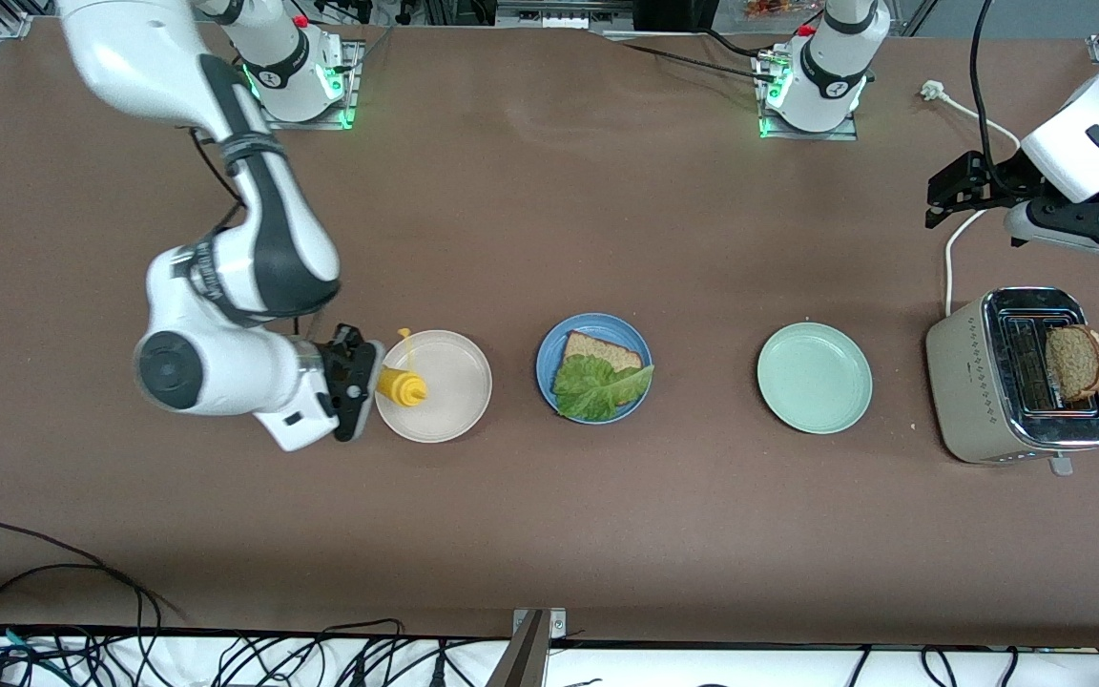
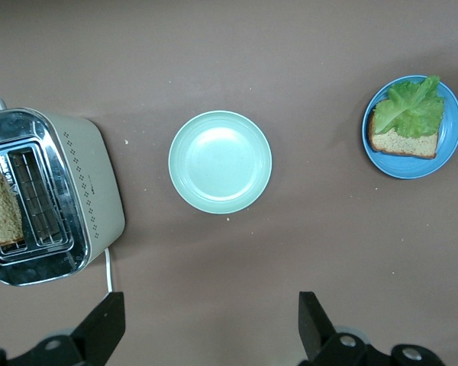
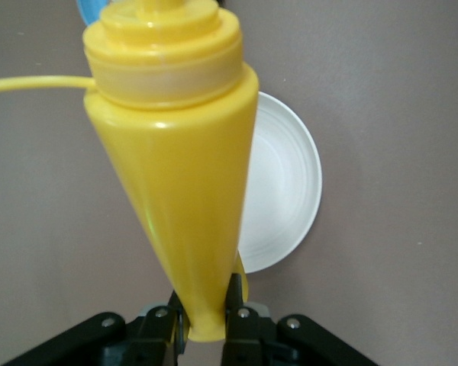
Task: Make sandwich in blue plate with both arms
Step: 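Carry the yellow bottle back beside the white plate, then set the yellow bottle down and open the right gripper, then withdraw the right gripper while the left gripper lowers into the toaster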
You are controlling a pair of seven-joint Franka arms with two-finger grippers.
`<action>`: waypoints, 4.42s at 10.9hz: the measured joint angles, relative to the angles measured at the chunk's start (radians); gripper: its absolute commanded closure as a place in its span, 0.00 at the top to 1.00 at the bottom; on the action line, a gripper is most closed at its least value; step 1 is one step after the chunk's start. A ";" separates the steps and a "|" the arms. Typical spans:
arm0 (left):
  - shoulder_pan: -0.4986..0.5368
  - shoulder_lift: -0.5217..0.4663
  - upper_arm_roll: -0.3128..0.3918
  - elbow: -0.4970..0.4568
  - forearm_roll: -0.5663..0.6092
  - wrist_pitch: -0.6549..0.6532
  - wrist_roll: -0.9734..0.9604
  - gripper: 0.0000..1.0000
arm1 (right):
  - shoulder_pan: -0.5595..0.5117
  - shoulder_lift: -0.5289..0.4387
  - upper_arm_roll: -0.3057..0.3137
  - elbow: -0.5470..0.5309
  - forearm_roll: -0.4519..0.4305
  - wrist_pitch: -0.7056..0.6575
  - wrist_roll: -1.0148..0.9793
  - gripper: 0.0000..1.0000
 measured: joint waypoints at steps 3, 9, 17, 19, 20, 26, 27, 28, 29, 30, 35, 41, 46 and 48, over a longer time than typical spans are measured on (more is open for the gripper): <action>0.000 0.000 0.000 0.000 0.000 0.000 0.000 1.00 | -0.245 0.002 0.205 -0.026 0.004 0.000 -0.162 0.00; 0.000 0.000 0.000 0.000 0.000 0.000 0.000 1.00 | -0.474 0.111 0.342 -0.064 0.007 0.001 -0.489 0.00; 0.000 0.001 0.001 0.000 0.000 -0.001 0.000 1.00 | -0.645 0.344 0.499 -0.044 0.046 0.037 -0.746 0.00; 0.001 0.002 0.001 0.000 0.000 -0.001 0.000 1.00 | -0.651 0.369 0.506 -0.037 0.050 0.045 -0.761 0.00; 0.001 0.002 0.002 0.000 0.000 -0.001 0.000 1.00 | -0.654 0.376 0.511 -0.036 0.051 0.050 -0.762 0.00; 0.010 0.002 0.004 0.000 0.000 -0.001 0.000 1.00 | -0.686 0.421 0.544 -0.036 0.053 0.090 -0.814 0.27; 0.014 0.002 0.004 0.000 0.000 -0.001 0.000 1.00 | -0.686 0.422 0.545 -0.036 0.053 0.095 -0.814 0.41; 0.016 0.002 0.004 0.000 0.000 -0.001 0.000 1.00 | -0.686 0.422 0.547 -0.035 0.054 0.101 -0.815 0.63; 0.017 0.002 0.004 0.000 0.000 -0.001 0.000 1.00 | -0.686 0.422 0.548 -0.034 0.054 0.106 -0.817 1.00; 0.019 0.002 0.004 0.000 0.000 -0.001 0.000 1.00 | -0.686 0.422 0.548 -0.032 0.054 0.114 -0.827 1.00; 0.037 0.013 0.005 -0.001 0.000 -0.004 0.000 1.00 | -0.687 0.422 0.555 -0.010 0.055 0.126 -0.889 1.00; 0.053 0.020 0.003 -0.001 0.032 -0.005 0.000 1.00 | -0.695 0.406 0.550 0.018 -0.004 0.121 -0.979 1.00; 0.116 0.044 0.016 -0.001 0.060 -0.001 0.002 1.00 | -0.703 0.299 0.486 0.035 -0.054 0.067 -0.986 1.00; 0.218 0.100 0.023 0.007 0.060 0.070 0.108 1.00 | -0.701 0.207 0.441 0.030 -0.054 0.028 -0.896 1.00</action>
